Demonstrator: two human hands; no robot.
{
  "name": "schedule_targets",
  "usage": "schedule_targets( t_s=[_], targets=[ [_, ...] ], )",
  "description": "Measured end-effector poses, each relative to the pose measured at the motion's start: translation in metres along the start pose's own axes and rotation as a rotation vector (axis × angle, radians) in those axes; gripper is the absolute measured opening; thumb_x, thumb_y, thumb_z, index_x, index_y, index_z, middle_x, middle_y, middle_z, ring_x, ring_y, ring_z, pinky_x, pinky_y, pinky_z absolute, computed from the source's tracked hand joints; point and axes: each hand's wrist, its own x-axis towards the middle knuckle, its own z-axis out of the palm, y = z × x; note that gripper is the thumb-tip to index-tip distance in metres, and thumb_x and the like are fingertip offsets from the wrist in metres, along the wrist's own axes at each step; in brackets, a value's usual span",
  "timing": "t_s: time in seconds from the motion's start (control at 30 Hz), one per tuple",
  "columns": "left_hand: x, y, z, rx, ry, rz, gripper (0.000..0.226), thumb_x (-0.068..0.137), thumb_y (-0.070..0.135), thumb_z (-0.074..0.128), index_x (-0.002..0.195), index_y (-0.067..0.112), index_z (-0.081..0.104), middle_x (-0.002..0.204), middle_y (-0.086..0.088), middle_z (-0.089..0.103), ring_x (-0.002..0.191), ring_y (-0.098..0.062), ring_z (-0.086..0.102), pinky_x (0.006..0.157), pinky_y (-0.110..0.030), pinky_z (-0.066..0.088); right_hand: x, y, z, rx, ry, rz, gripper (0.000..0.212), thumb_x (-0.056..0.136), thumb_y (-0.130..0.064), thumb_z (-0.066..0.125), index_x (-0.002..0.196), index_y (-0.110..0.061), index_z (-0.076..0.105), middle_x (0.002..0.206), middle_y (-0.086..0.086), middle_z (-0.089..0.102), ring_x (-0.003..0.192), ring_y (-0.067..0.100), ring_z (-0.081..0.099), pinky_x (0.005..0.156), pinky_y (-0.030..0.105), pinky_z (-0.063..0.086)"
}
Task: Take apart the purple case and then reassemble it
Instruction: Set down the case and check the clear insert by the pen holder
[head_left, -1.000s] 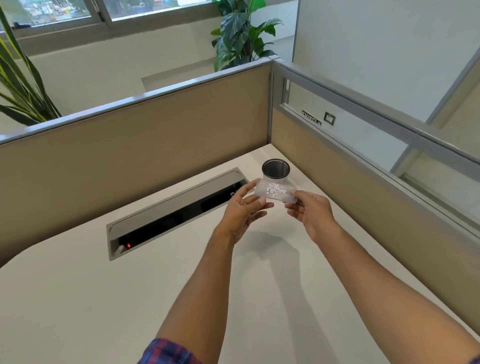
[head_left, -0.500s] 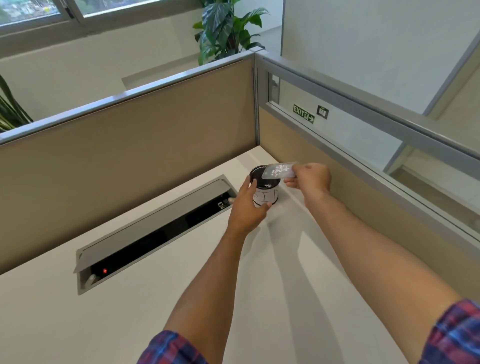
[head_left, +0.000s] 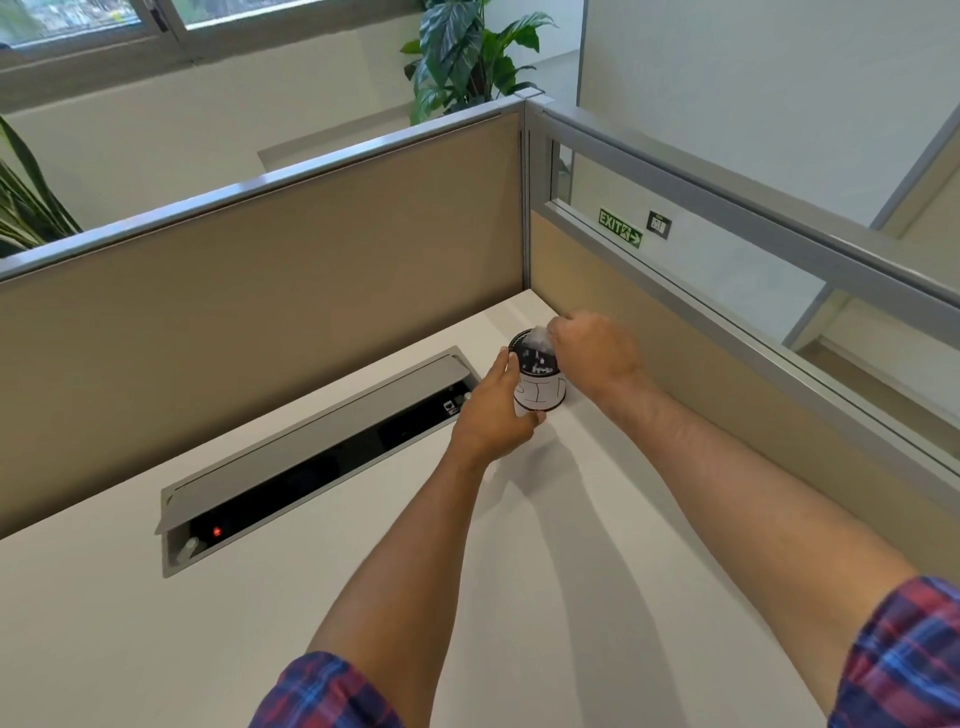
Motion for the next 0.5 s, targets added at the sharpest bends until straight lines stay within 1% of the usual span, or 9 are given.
schedule_targets(
  t_s=[0.07, 0.13, 0.17, 0.27, 0.4, 0.5],
  targets=[
    [0.0, -0.001, -0.001, 0.038, -0.022, -0.002, 0.098, 0.094, 0.031, 0.073, 0.167, 0.018, 0.009, 0.177, 0.003, 0.002, 0.162, -0.017, 0.012, 0.127, -0.045, 0.024, -0.004, -0.001, 0.0, -0.075, 0.008, -0.095, 0.01, 0.086, -0.005, 0.066, 0.093, -0.004, 0.074, 0.085, 0.015, 0.069, 0.073, 0.035, 0.067, 0.051, 0.033, 0.038],
    [0.0, -0.001, -0.001, 0.06, -0.031, -0.001, 0.099, 0.094, 0.032, 0.073, 0.167, 0.018, 0.007, 0.177, 0.002, 0.002, 0.161, -0.02, 0.013, 0.125, -0.045, 0.026, -0.008, -0.002, -0.001, -0.126, 0.051, -0.138, 0.006, 0.076, -0.004, 0.076, 0.081, -0.006, 0.074, 0.076, 0.011, 0.068, 0.064, 0.031, 0.066, 0.045, 0.028, 0.035],
    [0.0, -0.002, 0.0, 0.07, -0.031, 0.002, 0.1, 0.094, 0.033, 0.073, 0.167, 0.018, 0.007, 0.177, 0.001, 0.002, 0.161, -0.021, 0.014, 0.125, -0.045, 0.027, -0.01, -0.003, 0.0, -0.133, 0.077, -0.146, 0.007, 0.071, -0.003, 0.078, 0.076, -0.007, 0.074, 0.072, 0.01, 0.067, 0.06, 0.03, 0.065, 0.043, 0.026, 0.033],
    [0.001, -0.003, 0.0, 0.087, -0.038, 0.003, 0.1, 0.094, 0.033, 0.073, 0.167, 0.017, 0.006, 0.177, -0.001, 0.002, 0.161, -0.024, 0.016, 0.124, -0.046, 0.028, -0.016, -0.006, 0.004, -0.15, 0.102, -0.172, 0.012, 0.065, -0.001, 0.079, 0.068, -0.009, 0.071, 0.068, 0.008, 0.068, 0.054, 0.029, 0.065, 0.04, 0.025, 0.037],
    [0.001, -0.003, 0.002, 0.09, -0.039, -0.003, 0.102, 0.094, 0.034, 0.073, 0.167, 0.017, 0.004, 0.177, 0.0, 0.001, 0.161, -0.024, 0.016, 0.125, -0.044, 0.028, -0.022, -0.007, 0.002, -0.157, 0.12, -0.154, 0.012, 0.065, -0.006, 0.082, 0.066, -0.014, 0.072, 0.066, 0.003, 0.067, 0.051, 0.026, 0.064, 0.039, 0.026, 0.042],
    [0.002, -0.003, 0.004, 0.087, -0.04, -0.014, 0.103, 0.094, 0.035, 0.073, 0.167, 0.017, 0.003, 0.177, 0.001, 0.0, 0.161, -0.023, 0.015, 0.127, -0.044, 0.026, -0.025, -0.005, 0.0, -0.135, 0.164, -0.153, 0.012, 0.067, -0.007, 0.082, 0.067, -0.013, 0.071, 0.067, 0.004, 0.067, 0.05, 0.026, 0.063, 0.038, 0.025, 0.04]
  ],
)
